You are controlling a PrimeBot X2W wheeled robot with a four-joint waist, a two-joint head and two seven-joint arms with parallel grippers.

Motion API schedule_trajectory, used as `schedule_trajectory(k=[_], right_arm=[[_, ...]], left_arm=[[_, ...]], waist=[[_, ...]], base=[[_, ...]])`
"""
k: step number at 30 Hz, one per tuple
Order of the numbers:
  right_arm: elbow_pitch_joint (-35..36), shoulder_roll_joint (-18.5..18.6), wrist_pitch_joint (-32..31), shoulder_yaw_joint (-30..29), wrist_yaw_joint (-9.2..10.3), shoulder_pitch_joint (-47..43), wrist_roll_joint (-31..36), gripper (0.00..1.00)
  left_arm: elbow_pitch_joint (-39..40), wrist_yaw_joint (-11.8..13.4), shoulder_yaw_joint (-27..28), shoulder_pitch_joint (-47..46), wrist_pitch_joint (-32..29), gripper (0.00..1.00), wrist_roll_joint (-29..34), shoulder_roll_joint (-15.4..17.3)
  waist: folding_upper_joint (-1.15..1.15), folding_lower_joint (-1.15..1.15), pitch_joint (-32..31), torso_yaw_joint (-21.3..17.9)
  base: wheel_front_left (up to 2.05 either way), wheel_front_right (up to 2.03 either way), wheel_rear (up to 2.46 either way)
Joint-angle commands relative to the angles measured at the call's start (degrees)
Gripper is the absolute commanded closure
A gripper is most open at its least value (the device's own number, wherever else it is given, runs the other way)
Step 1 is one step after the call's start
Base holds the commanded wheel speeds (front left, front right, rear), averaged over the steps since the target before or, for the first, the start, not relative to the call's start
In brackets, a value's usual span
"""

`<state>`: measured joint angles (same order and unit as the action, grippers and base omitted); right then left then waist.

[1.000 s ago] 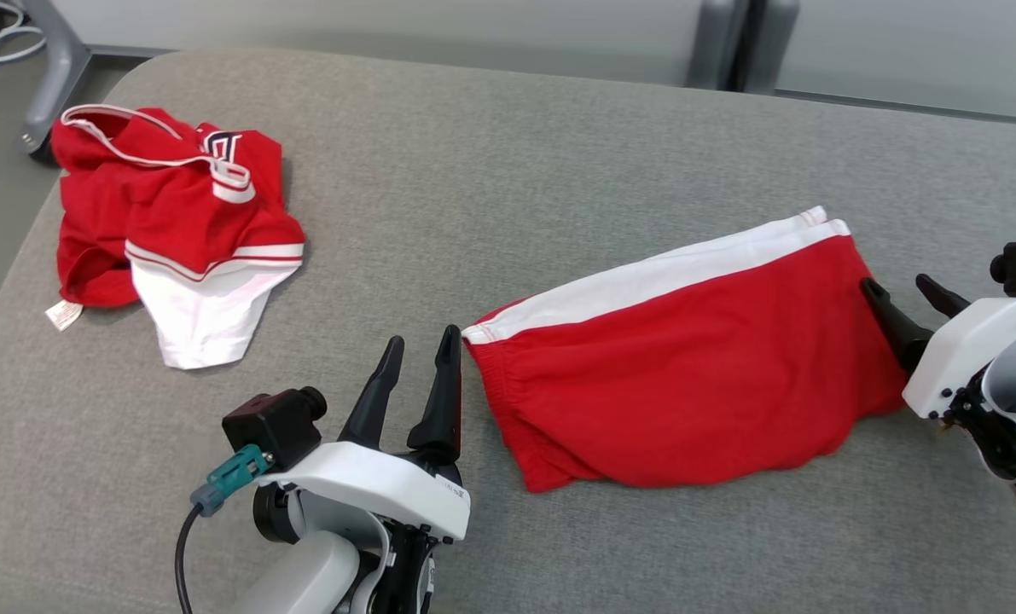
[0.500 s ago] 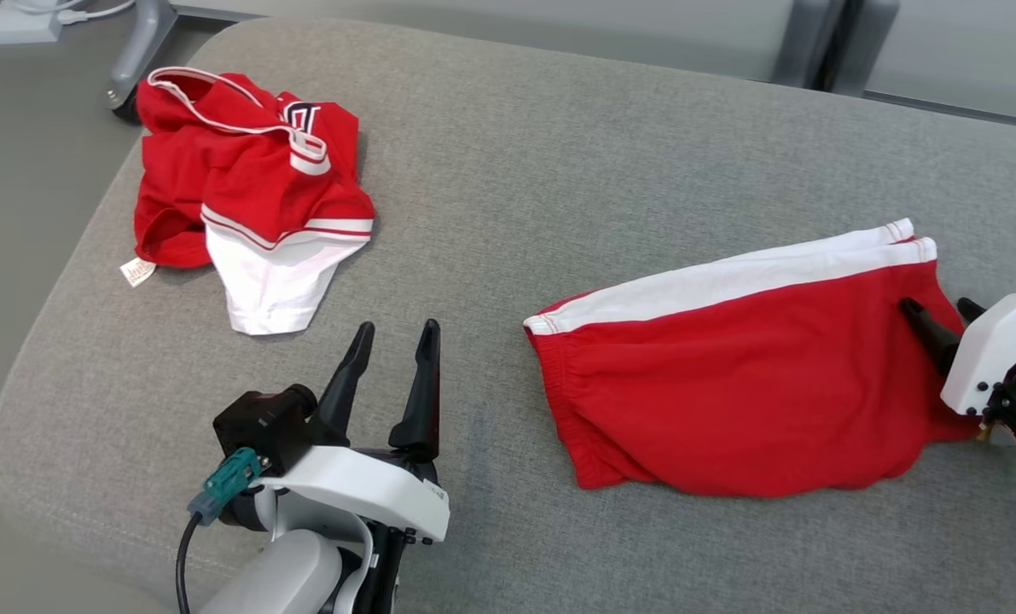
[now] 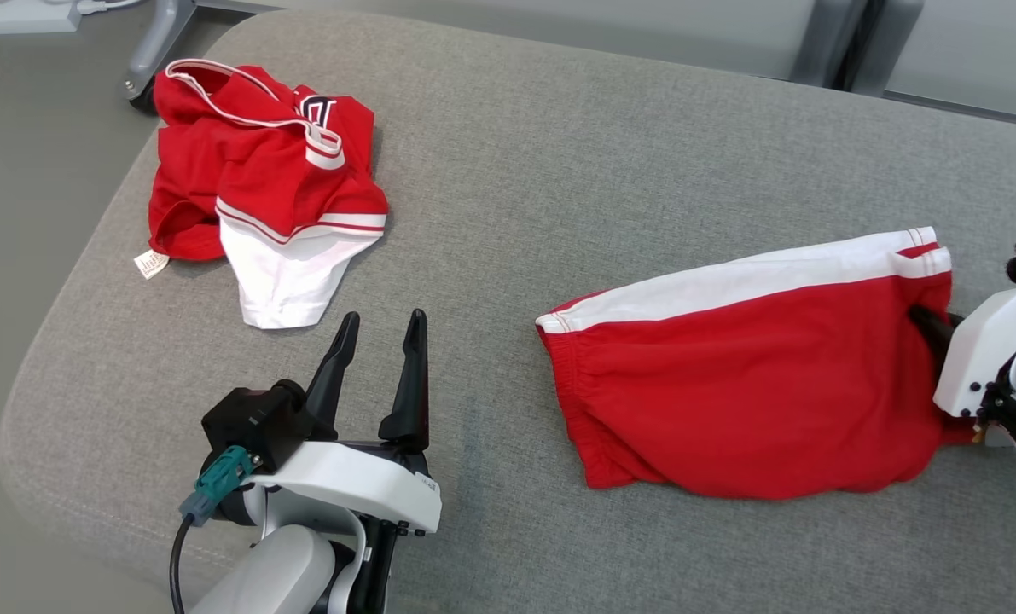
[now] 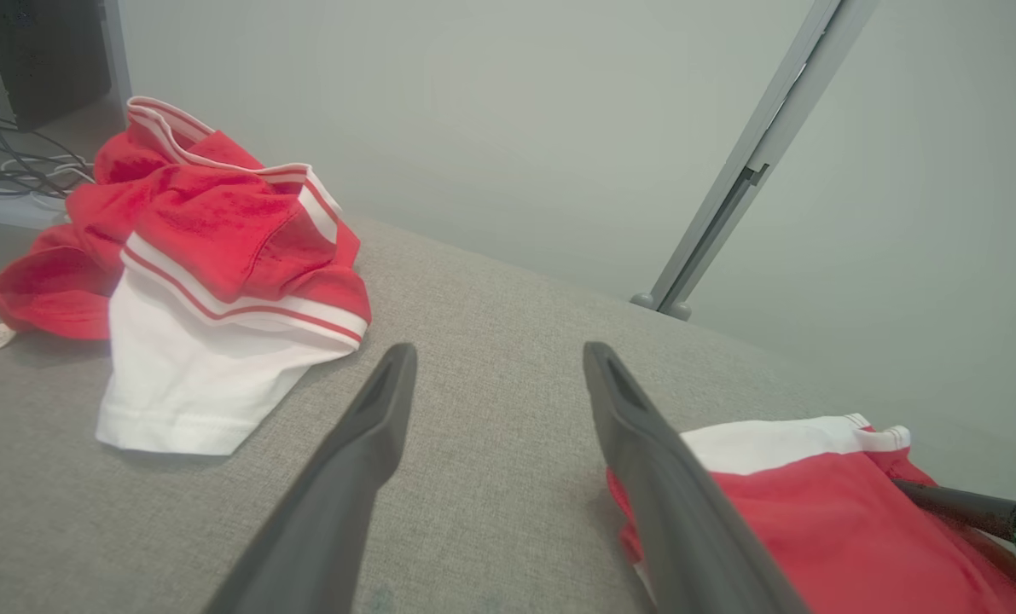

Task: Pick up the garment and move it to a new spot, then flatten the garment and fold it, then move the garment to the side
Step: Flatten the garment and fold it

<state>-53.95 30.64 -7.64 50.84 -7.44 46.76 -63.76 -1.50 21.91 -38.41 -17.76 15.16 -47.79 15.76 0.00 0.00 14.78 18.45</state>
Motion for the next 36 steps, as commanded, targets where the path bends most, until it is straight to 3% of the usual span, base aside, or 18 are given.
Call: schedule_trajectory(k=[1,15,28,36], right_arm=[[0.1,-0.2,0.4,0.8,-0.04,-0.8,0.2,1.0],[5.1,0.0,6.5,-0.8,-0.04,-5.2,-4.4,1.0],[7.5,-3.6,18.3,-6.4,-0.04,-14.4,-9.5,1.0],[7.6,-5.4,20.1,-7.2,-0.04,-17.3,-8.8,1.0]], left_arm=[[0.2,-0.2,0.4,0.6,0.1,0.0,0.6,0.1],[0.2,-1.2,0.9,1.6,0.1,0.0,0.6,0.3],[1.2,-1.6,1.2,3.2,0.1,0.0,0.5,1.4],[1.4,-0.7,0.3,3.2,-1.0,0.0,1.8,3.3]], waist=[[0.0,0.0,-0.1,-0.5],[0.0,0.0,-1.7,-6.2],[0.0,0.0,-4.3,-11.4],[0.0,0.0,-5.9,-13.8]], base=[[0.0,0.0,0.0],[0.0,0.0,0.0],[0.0,0.0,0.0],[0.0,0.0,0.0]])
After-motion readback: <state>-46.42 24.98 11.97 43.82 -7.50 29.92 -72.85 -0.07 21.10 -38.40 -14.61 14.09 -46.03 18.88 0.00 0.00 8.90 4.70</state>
